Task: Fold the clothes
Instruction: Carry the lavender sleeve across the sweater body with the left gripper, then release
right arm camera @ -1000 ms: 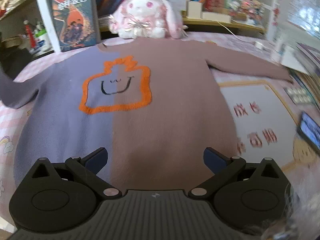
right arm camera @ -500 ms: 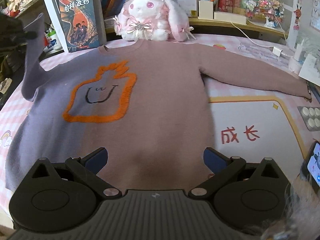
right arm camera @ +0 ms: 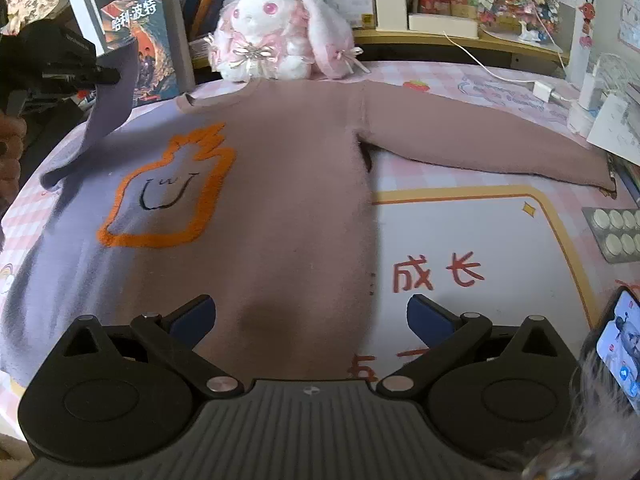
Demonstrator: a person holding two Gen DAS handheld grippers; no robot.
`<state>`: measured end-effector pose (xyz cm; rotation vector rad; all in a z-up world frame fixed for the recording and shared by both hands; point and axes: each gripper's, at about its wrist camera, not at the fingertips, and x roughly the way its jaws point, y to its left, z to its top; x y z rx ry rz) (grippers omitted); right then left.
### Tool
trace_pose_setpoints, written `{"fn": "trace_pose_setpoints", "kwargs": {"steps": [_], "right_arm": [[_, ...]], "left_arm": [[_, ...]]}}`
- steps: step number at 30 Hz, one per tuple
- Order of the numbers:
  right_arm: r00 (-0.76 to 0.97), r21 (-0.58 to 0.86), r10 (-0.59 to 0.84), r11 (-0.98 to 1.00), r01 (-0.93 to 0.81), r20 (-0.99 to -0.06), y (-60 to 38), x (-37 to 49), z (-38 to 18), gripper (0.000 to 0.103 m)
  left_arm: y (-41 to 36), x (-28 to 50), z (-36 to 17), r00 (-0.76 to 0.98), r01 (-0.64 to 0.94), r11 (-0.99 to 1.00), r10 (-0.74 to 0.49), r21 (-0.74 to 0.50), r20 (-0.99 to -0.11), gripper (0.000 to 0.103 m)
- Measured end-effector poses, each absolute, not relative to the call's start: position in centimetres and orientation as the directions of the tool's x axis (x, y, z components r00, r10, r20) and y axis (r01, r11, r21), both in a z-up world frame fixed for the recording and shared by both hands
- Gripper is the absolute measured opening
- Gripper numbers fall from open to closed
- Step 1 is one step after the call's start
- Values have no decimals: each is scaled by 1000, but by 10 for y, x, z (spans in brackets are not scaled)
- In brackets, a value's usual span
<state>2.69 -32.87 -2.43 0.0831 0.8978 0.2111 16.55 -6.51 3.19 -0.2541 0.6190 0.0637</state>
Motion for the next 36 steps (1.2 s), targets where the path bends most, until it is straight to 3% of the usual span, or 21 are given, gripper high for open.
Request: {"fn": "trace_pose_setpoints", "kwargs": {"steps": [34,36], "right_arm": [[571,130,150,989,-77,-807,-358,17,-35,103],[569,127,150,989,-80,-809,-357,15,-36,103]], "left_arm": [[-153,201,-12,739,15,967,-182,-255,-648,5],[-154,205,-12,731,27,966,-195,-258,-654,11]]}}
